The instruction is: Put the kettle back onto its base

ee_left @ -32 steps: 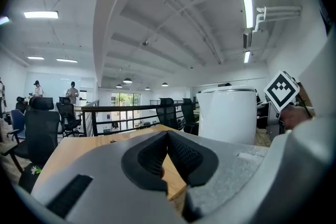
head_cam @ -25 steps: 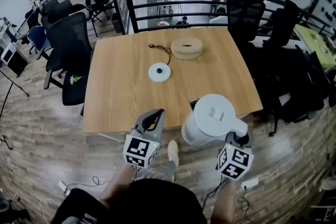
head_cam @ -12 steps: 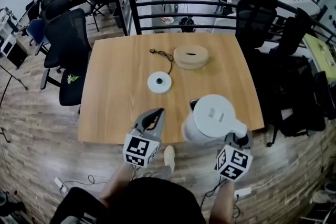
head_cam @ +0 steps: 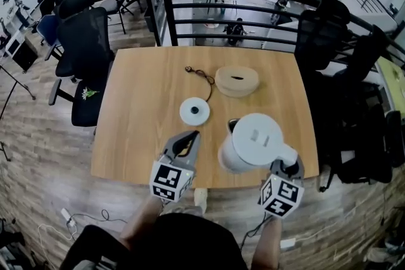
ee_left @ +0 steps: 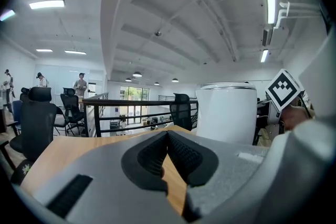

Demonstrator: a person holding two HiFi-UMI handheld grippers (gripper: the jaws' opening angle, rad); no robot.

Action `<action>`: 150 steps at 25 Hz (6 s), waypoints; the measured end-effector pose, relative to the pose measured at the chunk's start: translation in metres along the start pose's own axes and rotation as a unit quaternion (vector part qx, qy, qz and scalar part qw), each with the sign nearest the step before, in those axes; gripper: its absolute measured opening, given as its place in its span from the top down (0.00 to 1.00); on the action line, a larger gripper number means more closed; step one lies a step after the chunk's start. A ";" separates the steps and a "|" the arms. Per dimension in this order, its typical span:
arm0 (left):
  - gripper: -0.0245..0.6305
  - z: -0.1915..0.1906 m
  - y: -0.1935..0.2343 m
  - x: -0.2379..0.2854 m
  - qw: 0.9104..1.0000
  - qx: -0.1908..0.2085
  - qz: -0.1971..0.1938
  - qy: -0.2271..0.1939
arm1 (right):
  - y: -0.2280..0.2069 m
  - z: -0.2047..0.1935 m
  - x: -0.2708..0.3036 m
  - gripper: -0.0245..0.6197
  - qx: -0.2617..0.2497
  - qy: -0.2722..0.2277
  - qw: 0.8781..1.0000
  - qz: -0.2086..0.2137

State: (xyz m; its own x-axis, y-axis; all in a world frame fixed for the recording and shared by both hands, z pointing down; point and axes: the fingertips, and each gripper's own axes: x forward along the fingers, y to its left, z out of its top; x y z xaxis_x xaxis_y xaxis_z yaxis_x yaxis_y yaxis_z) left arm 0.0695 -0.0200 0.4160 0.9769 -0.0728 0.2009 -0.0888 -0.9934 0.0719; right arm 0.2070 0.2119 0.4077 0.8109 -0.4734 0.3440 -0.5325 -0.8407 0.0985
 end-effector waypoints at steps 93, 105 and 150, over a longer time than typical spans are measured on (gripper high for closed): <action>0.96 -0.110 0.181 0.023 0.919 -0.133 0.362 0.080 | 0.286 0.008 0.310 0.78 -0.125 -0.018 0.925 0.359; 0.96 -0.124 0.176 0.022 0.916 -0.142 0.366 0.090 | 0.283 -0.006 0.318 0.78 -0.132 -0.016 0.924 0.358; 0.96 -0.147 0.158 0.027 0.916 -0.155 0.354 0.105 | 0.271 -0.029 0.316 0.72 -0.087 -0.031 0.927 0.363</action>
State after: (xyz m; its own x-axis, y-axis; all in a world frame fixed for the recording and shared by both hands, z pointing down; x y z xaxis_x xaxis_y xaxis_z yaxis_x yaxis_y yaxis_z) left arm 0.0532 -0.1656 0.5761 0.5972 -0.6390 0.4849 -0.7687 -0.6286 0.1183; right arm 0.3118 -0.1584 0.5702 0.2338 -0.9161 0.3257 -0.9700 -0.2427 0.0134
